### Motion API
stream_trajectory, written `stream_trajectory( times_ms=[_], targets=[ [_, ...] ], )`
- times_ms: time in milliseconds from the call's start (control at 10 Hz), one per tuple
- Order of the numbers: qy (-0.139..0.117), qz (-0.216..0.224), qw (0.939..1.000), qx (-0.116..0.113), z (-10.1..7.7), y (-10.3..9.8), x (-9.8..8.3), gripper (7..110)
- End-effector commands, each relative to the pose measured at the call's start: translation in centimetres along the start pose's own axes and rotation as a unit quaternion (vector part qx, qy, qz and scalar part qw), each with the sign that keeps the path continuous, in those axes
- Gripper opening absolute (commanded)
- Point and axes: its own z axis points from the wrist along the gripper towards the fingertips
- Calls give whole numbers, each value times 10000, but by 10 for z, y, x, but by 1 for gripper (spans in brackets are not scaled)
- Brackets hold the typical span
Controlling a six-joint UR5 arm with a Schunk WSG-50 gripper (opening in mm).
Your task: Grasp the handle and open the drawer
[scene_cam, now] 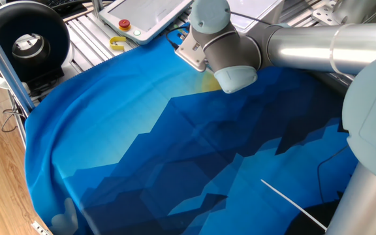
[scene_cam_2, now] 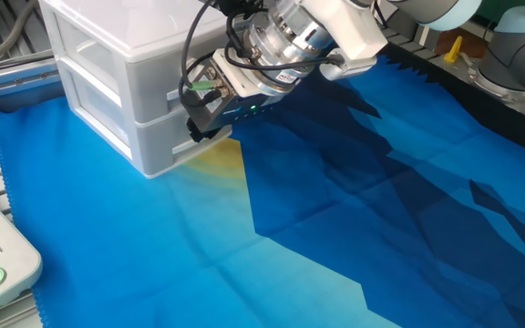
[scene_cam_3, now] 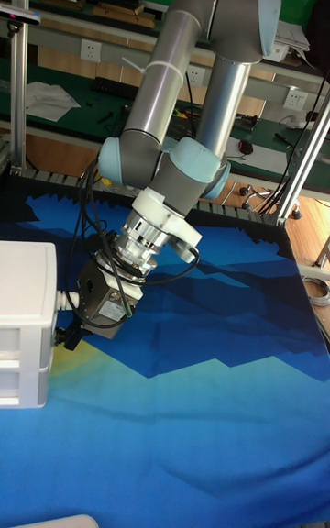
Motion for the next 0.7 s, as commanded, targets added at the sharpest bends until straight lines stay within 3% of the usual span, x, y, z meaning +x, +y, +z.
stream_trajectory(
  times_ms=[0,200,600],
  targets=[
    [54,67,10000,8,-2,-3,2,7],
    [29,99,9999,-36,-7,-5,-3,7],
    [-219,139,9997,-24,1,-3,-15,7]
  ],
)
